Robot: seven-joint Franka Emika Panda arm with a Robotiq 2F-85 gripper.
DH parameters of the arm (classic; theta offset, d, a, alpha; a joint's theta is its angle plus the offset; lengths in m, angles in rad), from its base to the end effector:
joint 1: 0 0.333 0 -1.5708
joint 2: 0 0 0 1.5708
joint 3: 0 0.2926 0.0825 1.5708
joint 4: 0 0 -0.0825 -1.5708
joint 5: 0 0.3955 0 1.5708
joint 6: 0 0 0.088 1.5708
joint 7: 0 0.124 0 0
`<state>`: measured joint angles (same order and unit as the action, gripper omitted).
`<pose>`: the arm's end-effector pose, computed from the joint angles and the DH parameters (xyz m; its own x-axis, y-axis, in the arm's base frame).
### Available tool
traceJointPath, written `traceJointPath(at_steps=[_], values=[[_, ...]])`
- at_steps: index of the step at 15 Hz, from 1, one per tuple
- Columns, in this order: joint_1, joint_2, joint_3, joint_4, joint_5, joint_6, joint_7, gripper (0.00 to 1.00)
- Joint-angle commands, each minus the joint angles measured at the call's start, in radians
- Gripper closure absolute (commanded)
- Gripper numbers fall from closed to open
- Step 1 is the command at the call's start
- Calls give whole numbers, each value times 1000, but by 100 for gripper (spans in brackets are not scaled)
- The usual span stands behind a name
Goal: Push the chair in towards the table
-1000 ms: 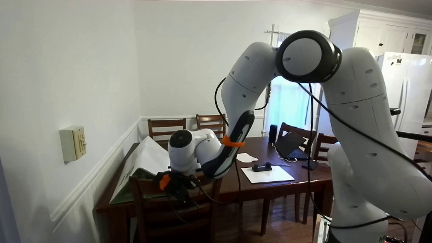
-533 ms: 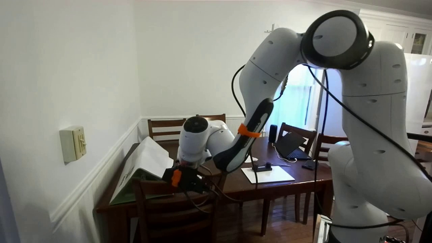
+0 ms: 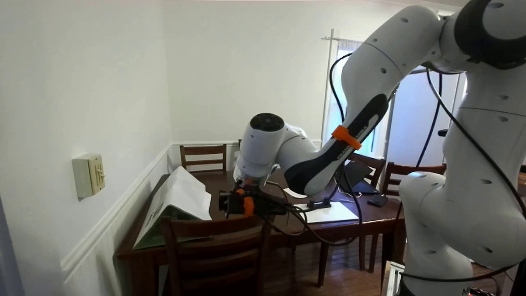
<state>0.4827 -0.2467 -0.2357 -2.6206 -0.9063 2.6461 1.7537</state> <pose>0.4368 0.1299 0.3068 0.6068 -0.6290 0.4859 -0.6456 -0.7467 -0.1604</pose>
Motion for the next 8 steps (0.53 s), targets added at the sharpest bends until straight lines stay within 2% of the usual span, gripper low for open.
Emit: traceJointPath(at_steps=[1,4,5,8], values=[[94,-211,-94,-92,83,-117,-265,2],[109,-347,-120,-79,149,-257,-476,0],[-96,-194,79,-60,194,-127,-415,0],[-93,-282,61,-66,234,-178,-526,0]])
